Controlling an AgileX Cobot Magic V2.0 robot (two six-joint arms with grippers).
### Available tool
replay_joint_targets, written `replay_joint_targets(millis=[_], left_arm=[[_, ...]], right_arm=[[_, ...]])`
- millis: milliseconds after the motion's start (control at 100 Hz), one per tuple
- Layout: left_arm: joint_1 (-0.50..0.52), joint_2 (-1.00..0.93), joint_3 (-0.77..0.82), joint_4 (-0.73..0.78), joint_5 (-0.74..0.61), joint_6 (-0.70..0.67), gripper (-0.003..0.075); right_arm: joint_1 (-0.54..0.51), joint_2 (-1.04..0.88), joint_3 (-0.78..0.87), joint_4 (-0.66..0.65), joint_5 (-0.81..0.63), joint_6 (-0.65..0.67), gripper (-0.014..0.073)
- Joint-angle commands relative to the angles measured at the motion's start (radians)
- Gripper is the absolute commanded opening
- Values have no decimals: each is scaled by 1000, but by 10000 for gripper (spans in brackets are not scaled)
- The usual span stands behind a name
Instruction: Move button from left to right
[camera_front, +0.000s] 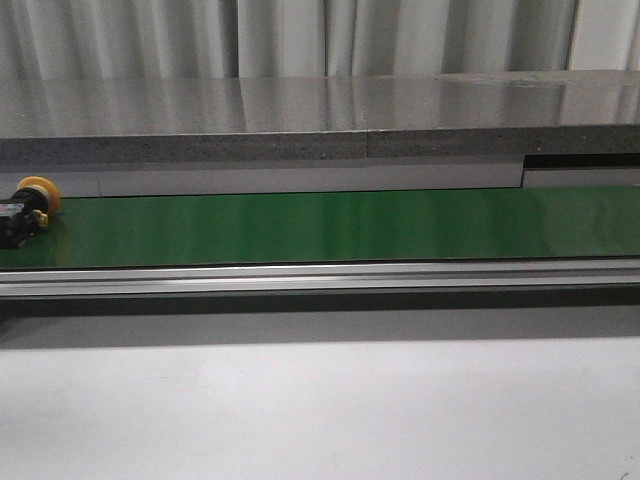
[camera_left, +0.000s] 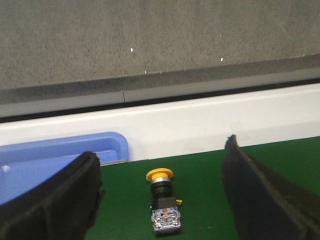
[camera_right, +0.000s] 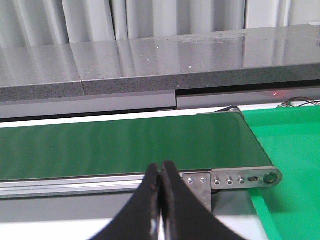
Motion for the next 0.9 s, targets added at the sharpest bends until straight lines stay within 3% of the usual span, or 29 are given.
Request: replay_joint_targets(millis=[0, 480, 890], left_arm=[[-17, -110, 62, -9, -158, 2, 495], [-17, -577, 552, -5, -409, 2, 495], [-17, -633, 626, -5, -409, 2, 484]], right_arm=[[-7, -21, -16, 0, -89, -2, -68], [-7, -21, -16, 0, -89, -2, -68], [-7, -21, -16, 0, -89, -2, -68]])
